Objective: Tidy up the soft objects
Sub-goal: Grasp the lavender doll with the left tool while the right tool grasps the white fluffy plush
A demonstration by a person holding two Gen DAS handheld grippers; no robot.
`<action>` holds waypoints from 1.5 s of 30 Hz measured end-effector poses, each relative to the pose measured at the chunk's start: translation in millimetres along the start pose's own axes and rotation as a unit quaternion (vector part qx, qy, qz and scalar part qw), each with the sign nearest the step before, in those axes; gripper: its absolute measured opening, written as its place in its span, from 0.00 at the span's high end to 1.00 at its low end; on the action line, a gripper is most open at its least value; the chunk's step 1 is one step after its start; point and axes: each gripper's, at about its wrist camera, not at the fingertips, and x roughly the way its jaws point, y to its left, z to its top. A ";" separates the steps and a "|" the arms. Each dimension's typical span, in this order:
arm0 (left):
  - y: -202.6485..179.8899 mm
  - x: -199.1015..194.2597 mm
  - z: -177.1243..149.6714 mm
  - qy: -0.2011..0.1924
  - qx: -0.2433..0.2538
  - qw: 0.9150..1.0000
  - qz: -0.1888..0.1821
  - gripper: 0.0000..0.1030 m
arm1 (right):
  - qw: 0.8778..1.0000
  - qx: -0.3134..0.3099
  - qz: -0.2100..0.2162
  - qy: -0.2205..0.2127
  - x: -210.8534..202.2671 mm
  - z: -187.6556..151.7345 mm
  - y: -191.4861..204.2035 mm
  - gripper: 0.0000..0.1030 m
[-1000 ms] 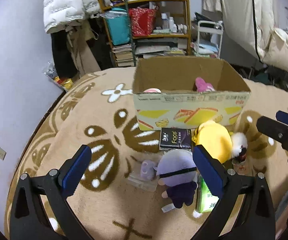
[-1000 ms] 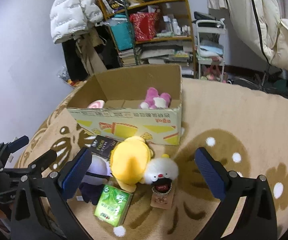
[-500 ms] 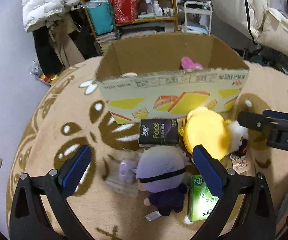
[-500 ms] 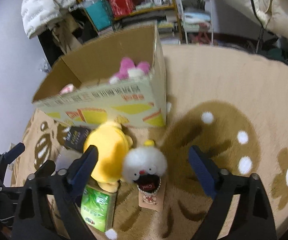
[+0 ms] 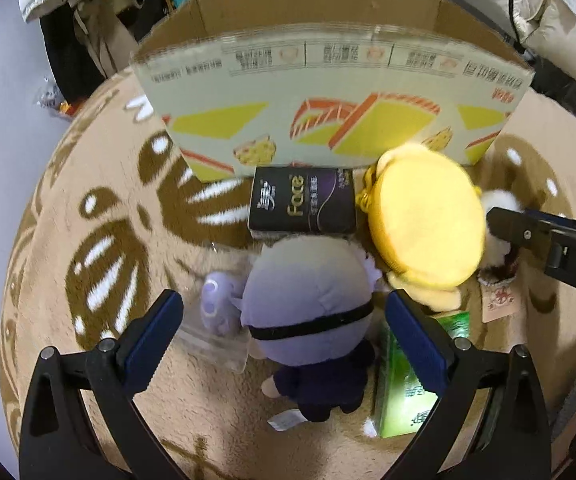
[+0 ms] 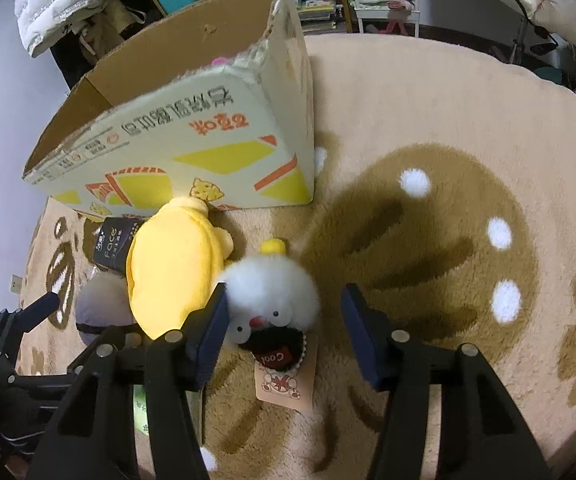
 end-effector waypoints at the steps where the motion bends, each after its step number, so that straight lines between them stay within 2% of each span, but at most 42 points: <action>1: -0.1 2.3 -0.4 0.004 0.001 1.000 0.002 0.03 | 1.000 -0.002 0.000 0.002 1.5 -0.2 0.7 0.43; 4: -1.8 7.3 -1.4 0.014 0.005 1.000 0.012 0.03 | 1.000 -0.010 -0.003 0.002 3.6 -0.6 3.7 0.43; 10: -5.9 17.8 2.7 0.022 0.011 1.000 0.019 0.03 | 0.999 -0.033 0.000 0.012 11.9 -1.9 14.8 0.55; 13: -5.7 23.3 3.3 0.029 0.006 0.999 0.026 0.03 | 0.999 -0.043 -0.006 0.017 16.7 -2.9 20.4 0.56; 18: 3.0 27.4 3.7 0.034 -0.012 0.999 0.005 0.03 | 0.999 -0.044 -0.004 0.019 18.8 -4.0 21.5 0.58; 22: 1.2 27.2 4.3 0.026 -0.002 1.000 0.002 0.09 | 0.998 -0.054 -0.011 0.015 19.4 -3.7 24.1 0.59; 27: -3.4 25.3 3.6 0.015 0.011 1.000 0.016 0.11 | 0.995 -0.089 -0.040 -0.001 21.5 -5.9 38.7 0.59; 30: -8.6 22.5 3.5 0.012 0.019 1.000 0.011 0.19 | 0.995 -0.091 -0.041 0.003 26.5 -4.9 41.4 0.59; 32: -15.1 20.2 2.7 0.012 0.032 0.999 -0.009 0.36 | 0.995 -0.092 -0.040 0.009 30.6 -5.4 41.4 0.59; 35: -24.1 18.1 0.4 0.007 0.047 0.999 0.003 0.36 | 0.994 -0.097 -0.043 0.010 33.5 -6.0 45.0 0.60; 41: -17.4 14.9 -0.6 0.009 0.020 1.000 -0.015 0.37 | 0.993 -0.107 -0.048 0.000 30.3 -10.1 52.0 0.62; 45: -12.0 -3.4 -0.6 -0.038 0.013 0.999 -0.005 0.37 | 0.995 -0.099 -0.030 -0.010 18.8 -16.7 49.1 0.62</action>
